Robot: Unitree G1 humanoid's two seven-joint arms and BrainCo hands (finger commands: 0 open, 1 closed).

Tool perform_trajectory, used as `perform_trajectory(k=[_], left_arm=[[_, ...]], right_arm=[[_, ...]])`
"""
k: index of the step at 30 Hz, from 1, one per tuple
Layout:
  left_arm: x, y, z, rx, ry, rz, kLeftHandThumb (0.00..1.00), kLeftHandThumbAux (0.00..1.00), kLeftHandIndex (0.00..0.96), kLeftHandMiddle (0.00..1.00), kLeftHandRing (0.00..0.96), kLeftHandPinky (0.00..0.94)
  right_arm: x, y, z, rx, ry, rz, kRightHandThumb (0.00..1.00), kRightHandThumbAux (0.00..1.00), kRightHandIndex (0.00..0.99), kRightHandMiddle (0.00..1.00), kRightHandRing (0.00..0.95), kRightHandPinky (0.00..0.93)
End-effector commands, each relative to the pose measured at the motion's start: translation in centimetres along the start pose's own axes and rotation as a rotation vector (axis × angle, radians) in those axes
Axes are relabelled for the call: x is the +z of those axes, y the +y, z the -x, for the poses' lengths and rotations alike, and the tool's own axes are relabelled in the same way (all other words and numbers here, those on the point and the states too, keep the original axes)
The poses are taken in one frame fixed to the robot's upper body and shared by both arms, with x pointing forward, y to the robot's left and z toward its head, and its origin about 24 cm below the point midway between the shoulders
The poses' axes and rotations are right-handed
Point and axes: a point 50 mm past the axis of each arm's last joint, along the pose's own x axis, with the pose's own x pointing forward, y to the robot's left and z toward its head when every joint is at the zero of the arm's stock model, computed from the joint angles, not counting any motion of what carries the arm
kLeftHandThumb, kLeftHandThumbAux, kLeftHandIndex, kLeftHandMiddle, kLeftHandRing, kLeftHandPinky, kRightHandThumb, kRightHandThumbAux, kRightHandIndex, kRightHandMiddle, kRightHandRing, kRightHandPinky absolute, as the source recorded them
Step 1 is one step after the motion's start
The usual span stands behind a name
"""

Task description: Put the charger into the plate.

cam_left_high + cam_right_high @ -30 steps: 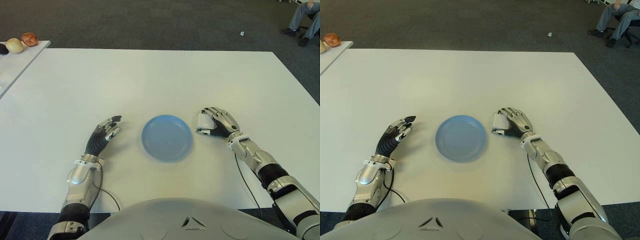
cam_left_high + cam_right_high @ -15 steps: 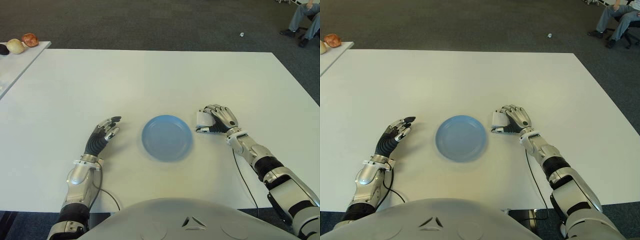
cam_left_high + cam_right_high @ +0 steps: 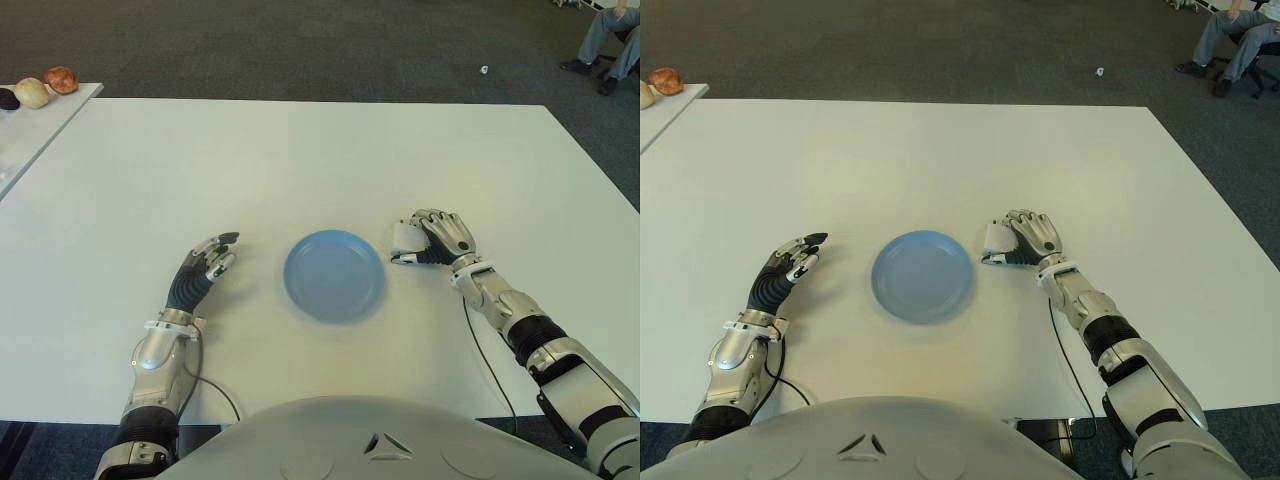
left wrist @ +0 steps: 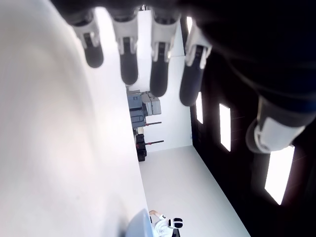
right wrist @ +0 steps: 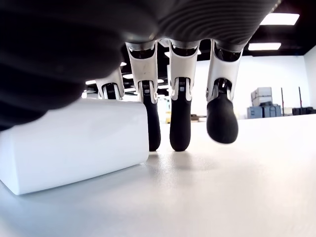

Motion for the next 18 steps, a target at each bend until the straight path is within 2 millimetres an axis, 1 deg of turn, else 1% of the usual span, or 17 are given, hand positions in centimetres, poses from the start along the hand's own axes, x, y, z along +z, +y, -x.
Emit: perform_trajectory(k=[1, 6, 11, 14, 18], left_arm=[[-3.42, -1.37, 3.22, -0.010, 0.184, 0.056, 0.000, 0.470, 0.311, 0.214, 0.143, 0.088], [-3.44, -1.45, 3.16, -0.012, 0.186, 0.058, 0.000, 0.466, 0.313, 0.214, 0.139, 0.080], [-3.48, -1.47, 3.14, -0.018, 0.188, 0.059, 0.000, 0.471, 0.309, 0.214, 0.138, 0.078], [-3.49, -1.49, 3.11, -0.020, 0.187, 0.054, 0.000, 0.468, 0.305, 0.215, 0.144, 0.094], [-3.52, -1.56, 3.09, -0.021, 0.187, 0.052, 0.000, 0.473, 0.302, 0.216, 0.147, 0.098]], right_arm=[[-0.10, 4.81, 4.13, 0.278, 0.038, 0.041, 0.825, 0.679, 0.804, 0.869, 0.870, 0.886], [-0.27, 4.61, 4.18, 0.265, 0.045, 0.043, 0.821, 0.687, 0.811, 0.874, 0.876, 0.893], [-0.29, 4.48, 4.20, 0.253, 0.058, 0.031, 0.774, 0.695, 0.800, 0.869, 0.867, 0.872], [-0.37, 4.39, 4.17, 0.249, 0.066, 0.028, 0.736, 0.697, 0.790, 0.862, 0.859, 0.864], [-0.50, 4.30, 4.15, 0.244, 0.070, 0.027, 0.711, 0.698, 0.784, 0.859, 0.855, 0.864]])
